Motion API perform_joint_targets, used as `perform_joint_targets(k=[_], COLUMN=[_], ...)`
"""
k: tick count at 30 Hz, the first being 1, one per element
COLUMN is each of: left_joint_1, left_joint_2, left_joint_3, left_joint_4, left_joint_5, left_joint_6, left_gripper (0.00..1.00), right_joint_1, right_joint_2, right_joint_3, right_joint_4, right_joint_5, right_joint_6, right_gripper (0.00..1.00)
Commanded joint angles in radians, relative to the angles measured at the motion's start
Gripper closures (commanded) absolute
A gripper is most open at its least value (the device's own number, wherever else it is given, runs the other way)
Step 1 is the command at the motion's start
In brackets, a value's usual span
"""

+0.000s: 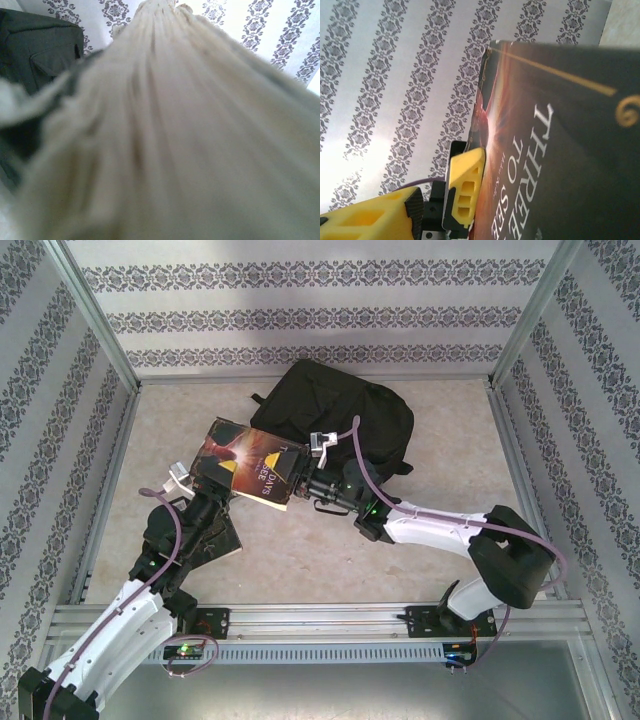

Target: Pack the student bag

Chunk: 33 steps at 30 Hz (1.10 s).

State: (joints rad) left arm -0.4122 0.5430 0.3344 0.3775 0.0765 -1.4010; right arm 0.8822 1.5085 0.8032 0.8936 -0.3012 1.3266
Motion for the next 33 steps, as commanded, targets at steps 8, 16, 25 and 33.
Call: perform_joint_targets(k=[8,16,25,33], left_joint_1=[-0.007,-0.006,-0.035,-0.26], left_joint_2=[-0.006,0.172,0.706,1.252], left_joint_3=[0.064,0.379,0.935,1.558], left_joint_4=[-0.051,-0.397,-0.777,-1.079], left_joint_5=[0.041,0.213,0.296,0.101], left_joint_6=[0.014,0.395,0.812,1.068], left_gripper=[1.0,0.39,0.2,0.14], right_joint_1=[0.022,-0.117,-0.384,-0.562], right_joint_2=[-0.037,-0.246,-0.67,-0.79], right_joint_3=[0.011,-0.017,0.039,0.107], right_joint_4=[-0.082,-0.464,-1.078,-1.344], right_joint_5=[0.114,0.185,0.483,0.806], right_joint_6=[-0.085,-0.166,-0.465,-0.517], right_gripper=[0.97,1.0,1.0,1.0])
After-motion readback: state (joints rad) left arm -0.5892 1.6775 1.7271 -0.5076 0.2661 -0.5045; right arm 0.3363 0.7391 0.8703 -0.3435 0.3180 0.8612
